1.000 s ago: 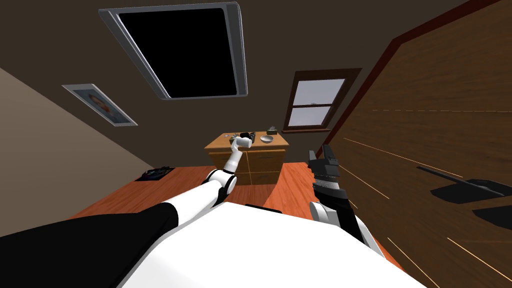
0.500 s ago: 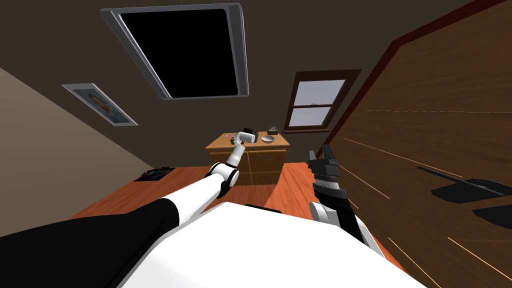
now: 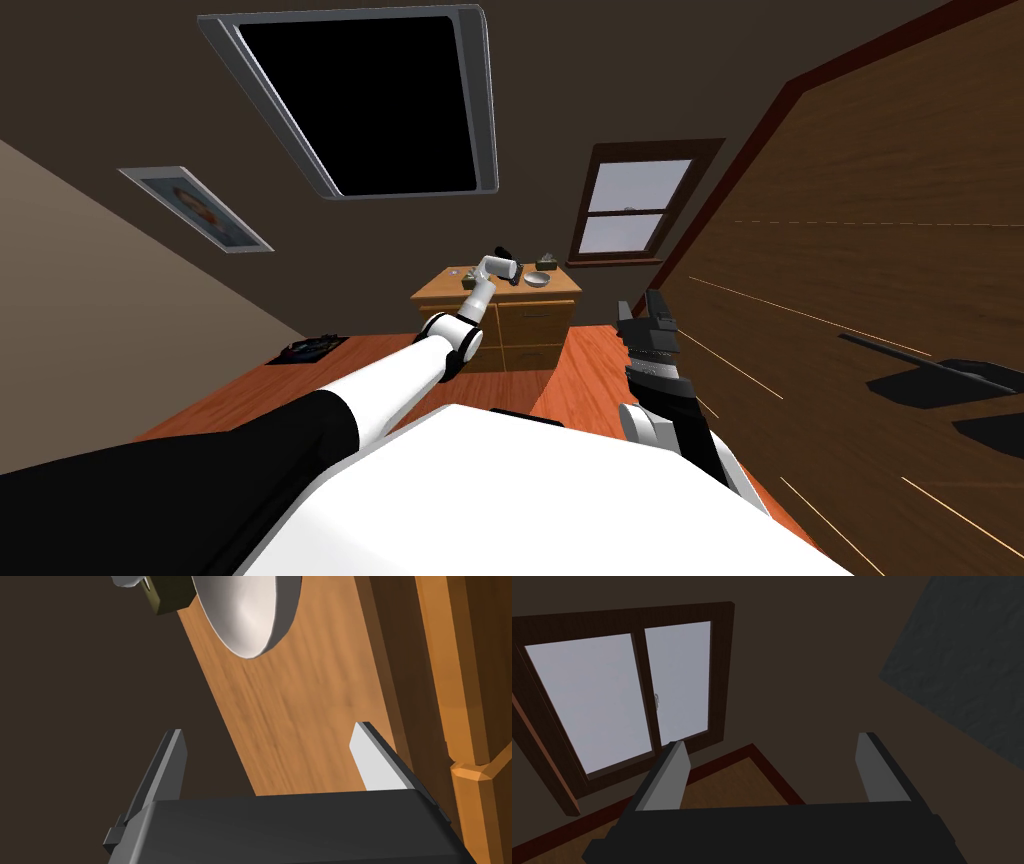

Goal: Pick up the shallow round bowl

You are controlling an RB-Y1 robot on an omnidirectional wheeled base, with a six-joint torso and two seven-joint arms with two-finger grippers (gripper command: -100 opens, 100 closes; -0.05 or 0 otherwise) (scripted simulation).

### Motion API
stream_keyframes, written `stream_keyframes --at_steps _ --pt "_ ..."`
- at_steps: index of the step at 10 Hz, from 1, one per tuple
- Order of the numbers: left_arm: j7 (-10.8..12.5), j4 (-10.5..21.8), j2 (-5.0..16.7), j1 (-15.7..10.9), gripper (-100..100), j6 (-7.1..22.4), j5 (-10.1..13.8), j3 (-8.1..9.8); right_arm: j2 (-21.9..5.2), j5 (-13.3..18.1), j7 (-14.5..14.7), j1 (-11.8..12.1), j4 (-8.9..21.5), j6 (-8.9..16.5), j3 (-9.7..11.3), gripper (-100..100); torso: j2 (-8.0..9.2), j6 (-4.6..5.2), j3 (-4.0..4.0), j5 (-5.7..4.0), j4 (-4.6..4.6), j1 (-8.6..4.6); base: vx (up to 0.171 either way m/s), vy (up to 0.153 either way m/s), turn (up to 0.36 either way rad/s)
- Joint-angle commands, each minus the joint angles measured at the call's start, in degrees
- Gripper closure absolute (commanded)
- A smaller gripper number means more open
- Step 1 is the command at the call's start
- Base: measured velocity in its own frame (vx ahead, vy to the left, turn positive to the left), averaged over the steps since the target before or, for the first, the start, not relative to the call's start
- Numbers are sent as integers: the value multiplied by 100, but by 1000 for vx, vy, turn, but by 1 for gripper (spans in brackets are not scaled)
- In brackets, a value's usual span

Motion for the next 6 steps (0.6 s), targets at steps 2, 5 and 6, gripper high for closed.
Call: stream_keyframes --at_steps 2,5,6 --pt "33 310 -20 -353 -100 416 162 -84 0 0 0 0 0 0 0 0 -5 1 -2 -1 -1 -1 39 19 -5" --pt "74 843 -59 -872 -100 886 455 -228 0 0 0 0 0 0 0 0 -9 0 -6 -1 -3 -5 52 15 -4" --pt "74 875 -59 -872 -100 927 455 -228 0 0 0 0 0 0 0 0 -13 0 -7 -1 -3 -2 48 11 -7"
